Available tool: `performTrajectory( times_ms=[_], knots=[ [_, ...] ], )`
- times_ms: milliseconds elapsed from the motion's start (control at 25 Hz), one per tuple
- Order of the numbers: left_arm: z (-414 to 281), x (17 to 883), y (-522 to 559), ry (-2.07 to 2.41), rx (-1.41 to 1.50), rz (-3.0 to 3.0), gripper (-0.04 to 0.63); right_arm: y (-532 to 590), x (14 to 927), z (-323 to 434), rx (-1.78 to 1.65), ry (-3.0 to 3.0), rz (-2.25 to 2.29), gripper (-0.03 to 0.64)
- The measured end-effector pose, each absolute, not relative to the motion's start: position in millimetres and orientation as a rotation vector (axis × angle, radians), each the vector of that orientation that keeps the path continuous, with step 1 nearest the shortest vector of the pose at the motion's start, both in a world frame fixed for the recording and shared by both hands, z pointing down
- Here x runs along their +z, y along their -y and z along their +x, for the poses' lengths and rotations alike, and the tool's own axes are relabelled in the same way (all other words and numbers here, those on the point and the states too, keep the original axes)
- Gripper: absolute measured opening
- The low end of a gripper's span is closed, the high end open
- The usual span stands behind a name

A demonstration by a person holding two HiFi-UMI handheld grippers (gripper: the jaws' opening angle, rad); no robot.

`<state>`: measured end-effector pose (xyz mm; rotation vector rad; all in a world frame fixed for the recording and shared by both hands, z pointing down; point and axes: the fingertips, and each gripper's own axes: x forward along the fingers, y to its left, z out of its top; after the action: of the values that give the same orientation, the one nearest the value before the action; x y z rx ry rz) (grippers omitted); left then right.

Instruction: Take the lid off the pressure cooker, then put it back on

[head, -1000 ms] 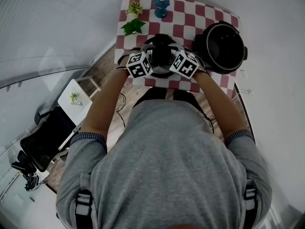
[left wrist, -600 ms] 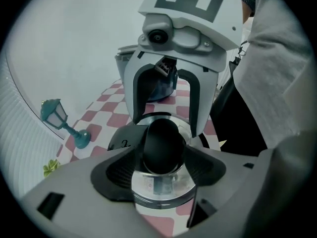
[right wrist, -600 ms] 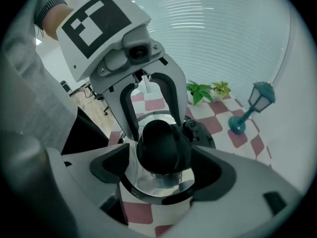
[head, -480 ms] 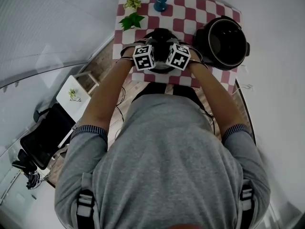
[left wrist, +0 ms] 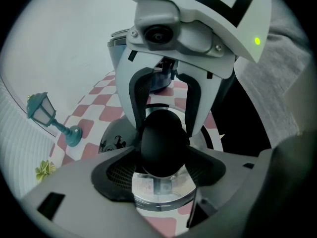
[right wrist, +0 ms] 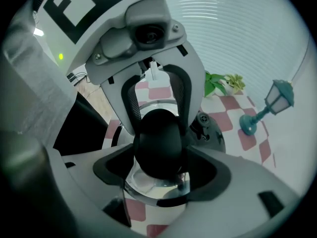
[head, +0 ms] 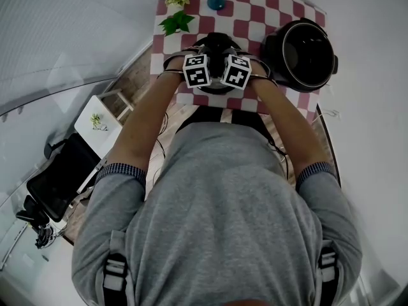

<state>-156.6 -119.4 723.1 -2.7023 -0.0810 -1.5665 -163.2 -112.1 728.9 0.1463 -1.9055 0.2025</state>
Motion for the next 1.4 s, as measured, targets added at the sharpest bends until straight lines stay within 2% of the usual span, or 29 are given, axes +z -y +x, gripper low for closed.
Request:
performTrajectory(
  times_ms=[280, 720, 1400],
  knots=[
    [-156.3, 729.6, 115.8, 0.09, -1.579, -2.715, 0.309, 112.6, 736.8, -164.4, 0.167, 1.869, 0.13, 0.298],
    [-159.4, 723.6, 113.8, 0.142, -1.591, -2.713, 0.298, 110.3, 730.5, -166.9, 0.179, 1.871, 0.114, 0.291],
    [-156.7, 652.4, 128.0, 0.125, -1.504, -2.679, 0.298, 121.9, 656.5, -164.3, 0.156, 1.903, 0.157, 0.291]
  ],
)
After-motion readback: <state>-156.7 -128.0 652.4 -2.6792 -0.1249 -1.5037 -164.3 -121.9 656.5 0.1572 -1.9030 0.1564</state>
